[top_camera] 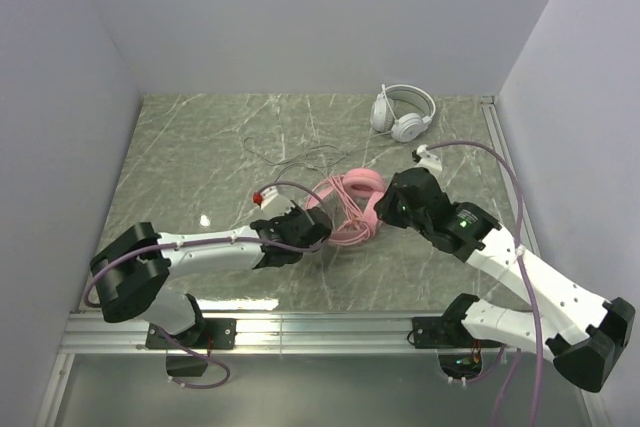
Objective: Wrap the headphones
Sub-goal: Wrap the headphone cable with the right arm, then place the headphones on the table
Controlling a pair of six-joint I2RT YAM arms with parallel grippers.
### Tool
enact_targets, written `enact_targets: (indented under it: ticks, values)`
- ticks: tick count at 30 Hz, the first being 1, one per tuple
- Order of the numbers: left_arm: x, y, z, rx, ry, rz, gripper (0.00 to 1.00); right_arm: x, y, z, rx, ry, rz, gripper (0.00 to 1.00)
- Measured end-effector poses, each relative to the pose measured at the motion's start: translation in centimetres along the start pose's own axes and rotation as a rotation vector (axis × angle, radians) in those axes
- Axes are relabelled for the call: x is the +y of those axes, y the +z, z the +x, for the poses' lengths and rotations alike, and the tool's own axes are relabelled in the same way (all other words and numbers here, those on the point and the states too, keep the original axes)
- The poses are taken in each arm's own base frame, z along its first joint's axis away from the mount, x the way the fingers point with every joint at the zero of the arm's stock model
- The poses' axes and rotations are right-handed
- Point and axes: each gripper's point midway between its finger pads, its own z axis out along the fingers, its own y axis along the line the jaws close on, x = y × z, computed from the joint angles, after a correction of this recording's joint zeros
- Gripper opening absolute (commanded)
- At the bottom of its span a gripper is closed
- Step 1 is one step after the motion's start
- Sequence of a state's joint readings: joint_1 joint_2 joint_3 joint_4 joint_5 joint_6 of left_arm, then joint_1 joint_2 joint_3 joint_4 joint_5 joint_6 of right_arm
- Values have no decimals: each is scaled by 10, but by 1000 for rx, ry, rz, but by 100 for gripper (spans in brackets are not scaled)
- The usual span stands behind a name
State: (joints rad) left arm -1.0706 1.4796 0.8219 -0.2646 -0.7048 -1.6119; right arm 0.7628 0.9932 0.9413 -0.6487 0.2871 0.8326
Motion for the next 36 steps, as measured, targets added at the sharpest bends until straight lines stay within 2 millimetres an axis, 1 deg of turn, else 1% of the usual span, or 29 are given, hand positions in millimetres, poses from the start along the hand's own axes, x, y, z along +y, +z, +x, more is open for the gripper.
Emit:
enact_targets:
  ticks: [7,10,14,16,19,21,24,25,26,27,29,30,33,35,36]
  values:
    - [-20,-4,-28,-24,-52,60,0,-18,-5,-13,-36,9,43,27]
    - [-22,1,-44,-44,-69,57,0,-24,-7,-19,-50,13,55,27]
    - [-22,12,-74,-78,-85,31,0,-31,-6,-24,-61,13,72,27]
    - [-22,18,-95,-102,-101,15,0,-33,-5,-25,-65,10,74,27]
    - [-23,28,-132,-144,-141,-4,0,-33,-5,-26,-67,1,70,27]
    - [-23,34,-161,-180,-175,-17,0,-34,-4,-27,-66,-7,70,27]
    - [-17,42,-209,-235,-235,-44,0,-33,-1,-26,-55,-19,67,27]
    - [-18,43,-224,-247,-252,-45,0,-33,1,-25,-49,-24,69,27]
    - [-10,50,-246,-275,-282,-66,0,-32,3,-24,-42,-28,66,27]
    - [-7,54,-260,-292,-304,-73,0,-31,4,-24,-39,-31,63,27]
    - [7,63,-290,-329,-354,-99,0,-29,6,-25,-36,-36,55,27]
    - [17,67,-306,-349,-376,-118,0,-27,6,-26,-38,-40,51,27]
    - [50,78,-342,-390,-423,-181,0,-21,6,-30,-45,-46,28,27]
    - [68,86,-361,-407,-442,-219,0,-17,7,-31,-44,-49,11,27]
    - [80,91,-373,-416,-458,-243,0,-15,8,-30,-41,-50,3,27]
